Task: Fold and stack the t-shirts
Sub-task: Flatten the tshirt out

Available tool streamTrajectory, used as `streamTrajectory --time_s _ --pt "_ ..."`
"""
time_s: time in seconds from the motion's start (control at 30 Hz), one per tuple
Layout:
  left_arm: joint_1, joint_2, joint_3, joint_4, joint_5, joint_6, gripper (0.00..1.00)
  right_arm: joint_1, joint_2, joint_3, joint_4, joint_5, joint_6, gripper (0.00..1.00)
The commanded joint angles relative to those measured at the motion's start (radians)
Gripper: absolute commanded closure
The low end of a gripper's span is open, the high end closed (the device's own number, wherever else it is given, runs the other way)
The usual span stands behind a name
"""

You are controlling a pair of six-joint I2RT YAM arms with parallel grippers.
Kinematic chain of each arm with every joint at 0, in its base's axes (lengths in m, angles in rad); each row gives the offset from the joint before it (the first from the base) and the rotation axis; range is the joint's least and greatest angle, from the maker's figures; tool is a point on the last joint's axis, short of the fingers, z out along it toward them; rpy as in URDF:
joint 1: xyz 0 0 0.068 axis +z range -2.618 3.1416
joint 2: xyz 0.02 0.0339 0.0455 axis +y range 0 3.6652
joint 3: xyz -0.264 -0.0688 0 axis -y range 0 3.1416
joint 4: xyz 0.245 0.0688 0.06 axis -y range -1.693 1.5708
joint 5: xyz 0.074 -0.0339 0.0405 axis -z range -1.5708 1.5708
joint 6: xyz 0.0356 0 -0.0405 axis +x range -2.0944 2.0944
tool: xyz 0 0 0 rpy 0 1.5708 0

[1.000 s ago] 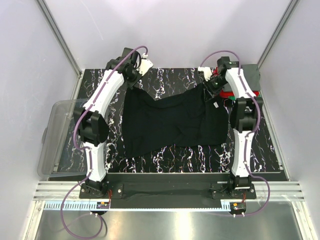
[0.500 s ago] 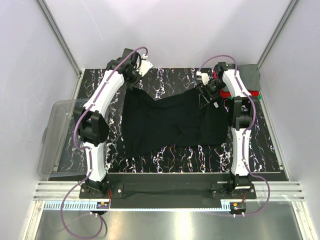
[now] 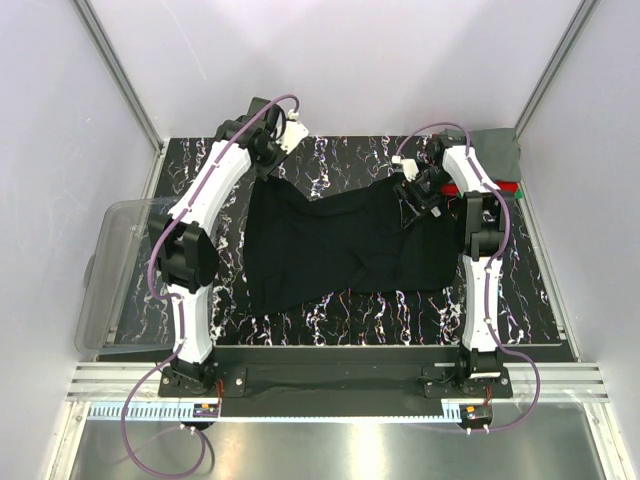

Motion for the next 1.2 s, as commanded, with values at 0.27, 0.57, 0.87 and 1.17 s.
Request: streamTrajectory --time_s 0.27,0.57,0.87,1.17 --pt "-0.015 -0.029 0.019 0.023 -0.033 0.015 1.0 0.011 -0.115 -0.053 0.074 0.005 0.001 0.36" --pt "-0.023 -0.023 0.029 0.024 -0.041 0.016 1.0 0.04 -0.125 -0.062 0.105 0.028 -0.019 0.4" --pt "-0.026 -0.012 0.039 0.024 -0.044 0.02 1.0 0.061 -0.122 -0.085 0.097 0.04 -0.029 0.65" --pt "-0.023 -0.024 0.052 0.027 -0.07 0.041 1.0 0.063 -0.25 -0.033 0.097 0.039 -0.036 1.0"
